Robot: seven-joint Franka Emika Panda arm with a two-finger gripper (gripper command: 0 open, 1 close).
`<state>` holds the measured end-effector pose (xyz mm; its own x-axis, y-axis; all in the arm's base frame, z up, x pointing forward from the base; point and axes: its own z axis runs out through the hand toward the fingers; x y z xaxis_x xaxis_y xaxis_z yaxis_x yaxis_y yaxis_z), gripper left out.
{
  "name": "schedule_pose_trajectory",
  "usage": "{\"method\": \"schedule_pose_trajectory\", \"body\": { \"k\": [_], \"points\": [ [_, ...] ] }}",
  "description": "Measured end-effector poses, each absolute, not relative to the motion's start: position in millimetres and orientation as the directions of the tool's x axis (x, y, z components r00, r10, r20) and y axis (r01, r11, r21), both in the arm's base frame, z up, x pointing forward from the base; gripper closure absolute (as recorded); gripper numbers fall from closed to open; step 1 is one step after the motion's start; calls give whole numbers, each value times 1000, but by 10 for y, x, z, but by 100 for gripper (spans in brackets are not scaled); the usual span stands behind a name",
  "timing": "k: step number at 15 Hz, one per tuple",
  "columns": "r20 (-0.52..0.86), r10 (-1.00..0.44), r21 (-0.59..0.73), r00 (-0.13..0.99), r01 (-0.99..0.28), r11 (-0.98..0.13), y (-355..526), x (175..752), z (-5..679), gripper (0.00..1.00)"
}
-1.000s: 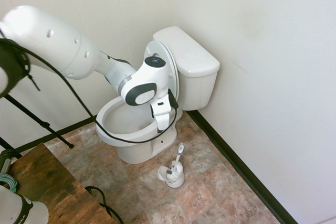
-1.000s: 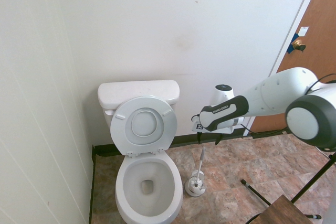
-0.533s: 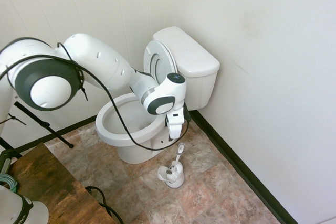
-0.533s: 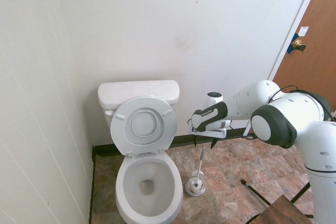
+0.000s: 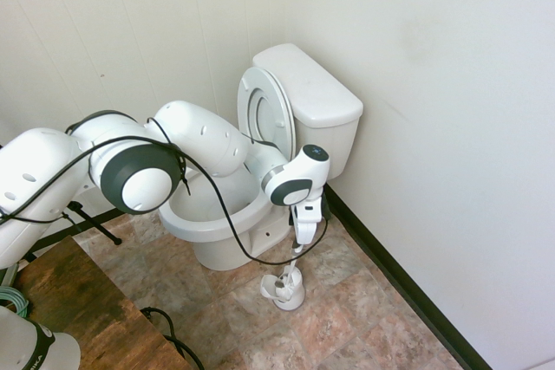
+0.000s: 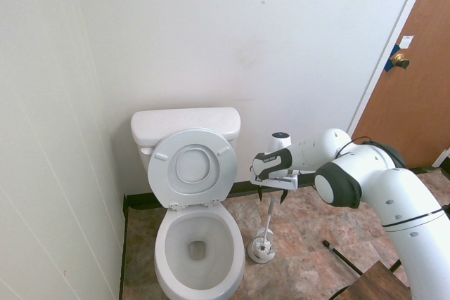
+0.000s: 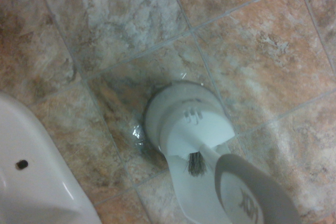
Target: Clean the toilet
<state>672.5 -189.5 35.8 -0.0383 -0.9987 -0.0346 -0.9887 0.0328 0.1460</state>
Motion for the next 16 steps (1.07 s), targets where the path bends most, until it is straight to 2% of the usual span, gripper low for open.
{"method": "schedule_pose_trajectory", "body": {
  "k": [5,6,16],
  "points": [
    [-38,-998,168,-48,-985,41,-1929,6802,155,0],
    [-38,-998,170,-49,-985,42,-1929,6809,135,100],
    [-46,-997,184,-61,-982,51,-1917,6779,-17,100]
  ]
}}
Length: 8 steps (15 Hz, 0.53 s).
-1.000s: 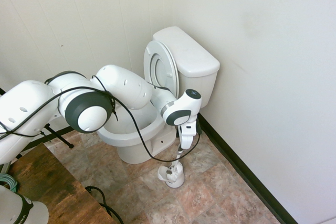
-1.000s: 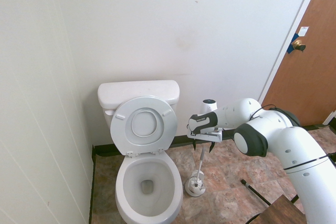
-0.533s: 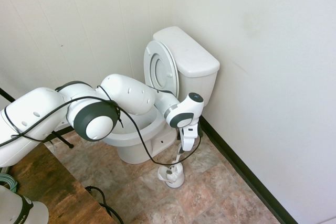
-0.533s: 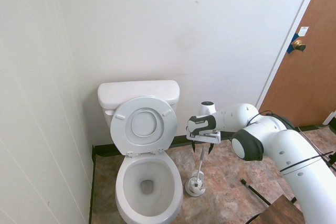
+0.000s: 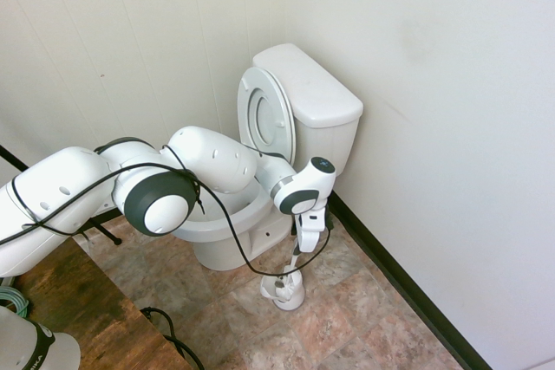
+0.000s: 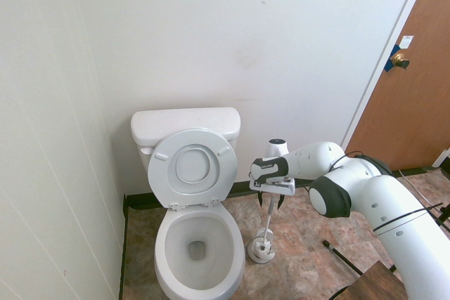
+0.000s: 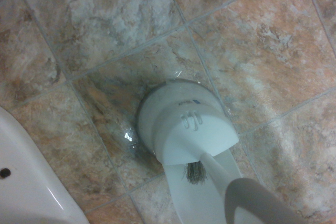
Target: Clean the toilet
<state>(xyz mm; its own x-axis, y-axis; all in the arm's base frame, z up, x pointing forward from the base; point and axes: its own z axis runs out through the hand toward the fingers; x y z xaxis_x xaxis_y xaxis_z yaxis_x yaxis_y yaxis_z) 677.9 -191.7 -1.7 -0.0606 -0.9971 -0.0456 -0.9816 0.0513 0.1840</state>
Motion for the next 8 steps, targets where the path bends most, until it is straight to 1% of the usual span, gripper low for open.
{"method": "schedule_pose_trajectory", "body": {
  "k": [8],
  "points": [
    [-49,-997,192,-65,-980,54,-1917,6748,-87,100]
  ]
}}
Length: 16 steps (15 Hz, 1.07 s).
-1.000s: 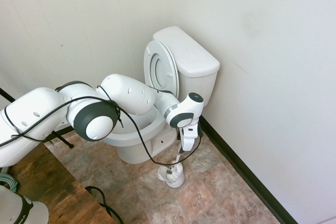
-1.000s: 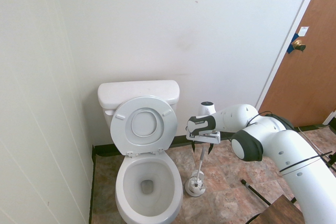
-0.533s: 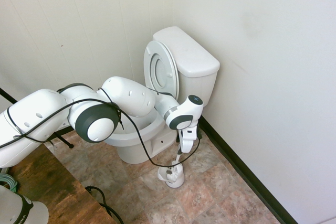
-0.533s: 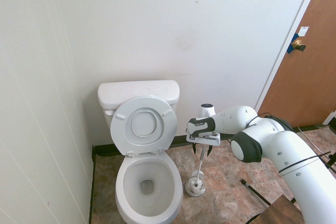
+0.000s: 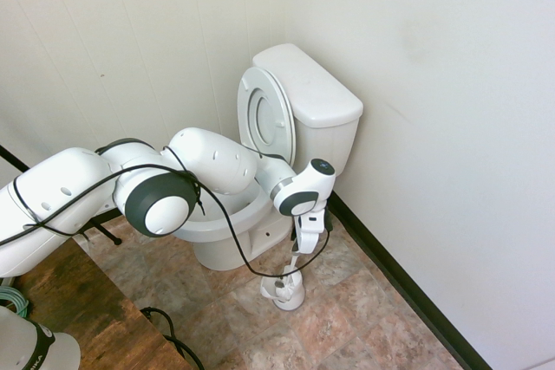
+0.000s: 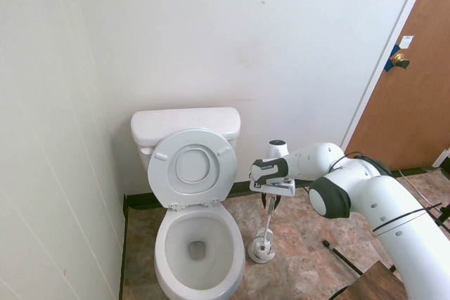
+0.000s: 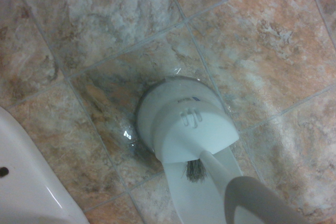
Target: Clean the toilet
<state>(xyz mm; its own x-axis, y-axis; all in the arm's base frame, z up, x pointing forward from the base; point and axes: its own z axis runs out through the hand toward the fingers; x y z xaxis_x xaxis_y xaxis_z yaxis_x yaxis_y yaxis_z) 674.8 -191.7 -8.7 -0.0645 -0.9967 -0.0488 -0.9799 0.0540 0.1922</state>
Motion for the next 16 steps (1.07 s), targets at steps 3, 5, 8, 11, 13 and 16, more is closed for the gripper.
{"method": "schedule_pose_trajectory", "body": {
  "k": [3,5,8,11,13,16],
  "points": [
    [-49,-996,193,-68,-980,57,-1933,6739,-99,100],
    [-52,-996,184,-70,-981,59,-1934,6770,-68,100],
    [-52,-996,177,-66,-983,56,-1934,6793,-38,100],
    [-59,-997,174,-43,-984,32,-1924,6748,23,100],
    [-63,-998,166,-22,-986,11,-1863,6659,83,100],
    [-61,-998,137,20,-990,-29,-1715,6575,318,100]
  ]
}}
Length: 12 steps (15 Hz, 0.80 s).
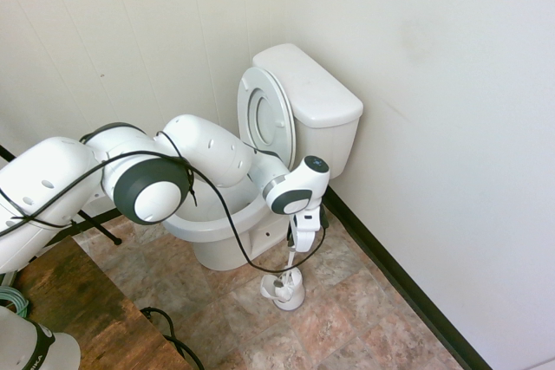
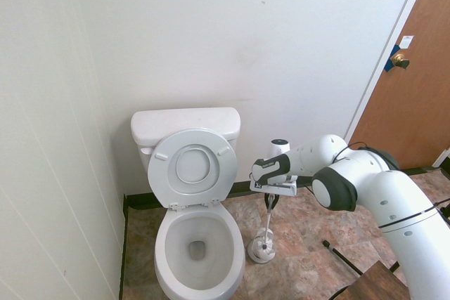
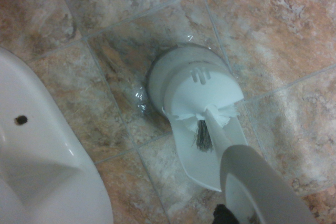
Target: Clean the toilet
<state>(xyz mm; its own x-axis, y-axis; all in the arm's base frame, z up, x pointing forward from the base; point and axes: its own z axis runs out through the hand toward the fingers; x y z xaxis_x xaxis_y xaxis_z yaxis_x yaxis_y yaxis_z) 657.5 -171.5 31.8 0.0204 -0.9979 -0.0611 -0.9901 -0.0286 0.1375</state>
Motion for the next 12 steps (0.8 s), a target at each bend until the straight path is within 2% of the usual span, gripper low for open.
{"method": "schedule_pose_trajectory", "body": {
  "k": [7,12],
  "points": [
    [-67,-994,63,87,-994,-91,-1606,6292,1428,100],
    [-77,-985,-14,153,-988,-153,-1425,5864,2399,100]
  ]
}}
